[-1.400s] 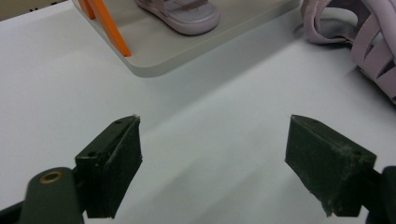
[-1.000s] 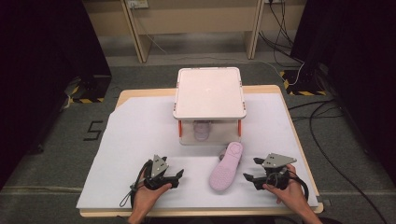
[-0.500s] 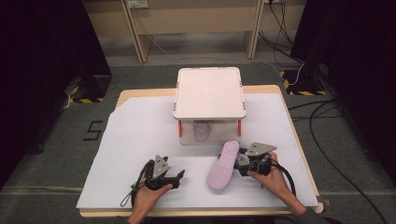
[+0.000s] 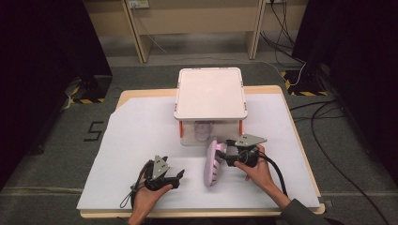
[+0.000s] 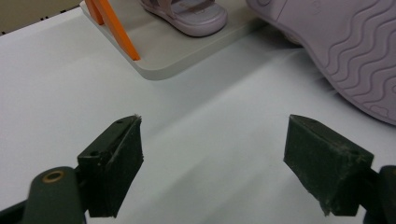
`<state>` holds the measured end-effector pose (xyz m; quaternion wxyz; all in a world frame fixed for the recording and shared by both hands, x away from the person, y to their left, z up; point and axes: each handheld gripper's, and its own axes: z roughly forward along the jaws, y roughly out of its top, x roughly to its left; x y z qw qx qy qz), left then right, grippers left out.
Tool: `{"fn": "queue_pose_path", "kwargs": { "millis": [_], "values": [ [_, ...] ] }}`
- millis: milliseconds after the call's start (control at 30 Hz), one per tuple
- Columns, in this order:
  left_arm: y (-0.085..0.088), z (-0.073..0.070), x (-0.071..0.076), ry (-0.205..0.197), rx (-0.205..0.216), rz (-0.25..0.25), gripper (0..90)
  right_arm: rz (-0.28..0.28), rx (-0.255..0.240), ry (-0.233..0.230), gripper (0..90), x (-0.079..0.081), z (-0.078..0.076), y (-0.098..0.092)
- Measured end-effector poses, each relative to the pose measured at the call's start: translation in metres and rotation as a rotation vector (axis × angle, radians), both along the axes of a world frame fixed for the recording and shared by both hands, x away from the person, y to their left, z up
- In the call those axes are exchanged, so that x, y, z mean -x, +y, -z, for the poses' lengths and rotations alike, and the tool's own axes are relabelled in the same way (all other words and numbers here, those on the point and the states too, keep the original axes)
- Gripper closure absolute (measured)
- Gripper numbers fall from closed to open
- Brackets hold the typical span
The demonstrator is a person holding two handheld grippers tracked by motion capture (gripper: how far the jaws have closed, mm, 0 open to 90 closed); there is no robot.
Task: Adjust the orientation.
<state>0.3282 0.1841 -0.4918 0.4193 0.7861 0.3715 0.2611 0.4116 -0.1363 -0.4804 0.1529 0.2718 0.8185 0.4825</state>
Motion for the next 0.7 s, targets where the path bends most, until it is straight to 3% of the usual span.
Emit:
{"fn": "queue_pose_path", "kwargs": {
  "millis": [100, 267, 433, 500, 700],
  "values": [
    [0.000, -0.001, 0.000, -0.005, 0.000, -0.004, 19.1, 0.009, 0.064, -0.023, 39.4, 0.000, 0.001, 0.011],
    [0.002, -0.002, 0.001, -0.011, 0.005, -0.012, 19.2, 0.024, 0.038, 0.009, 46.3, 0.000, 0.003, 0.021],
    [0.003, -0.002, 0.001, -0.014, 0.008, -0.021, 19.2, -0.043, 0.013, 0.026, 61.8, 0.000, 0.005, 0.025],
    [0.004, -0.003, 0.001, -0.014, 0.007, -0.020, 19.3, -0.055, 0.024, 0.017, 63.7, 0.002, 0.003, 0.026],
    [0.006, -0.005, 0.001, -0.026, 0.018, -0.031, 19.3, -0.051, 0.020, 0.064, 65.6, 0.014, -0.014, 0.023]
  ]
}}
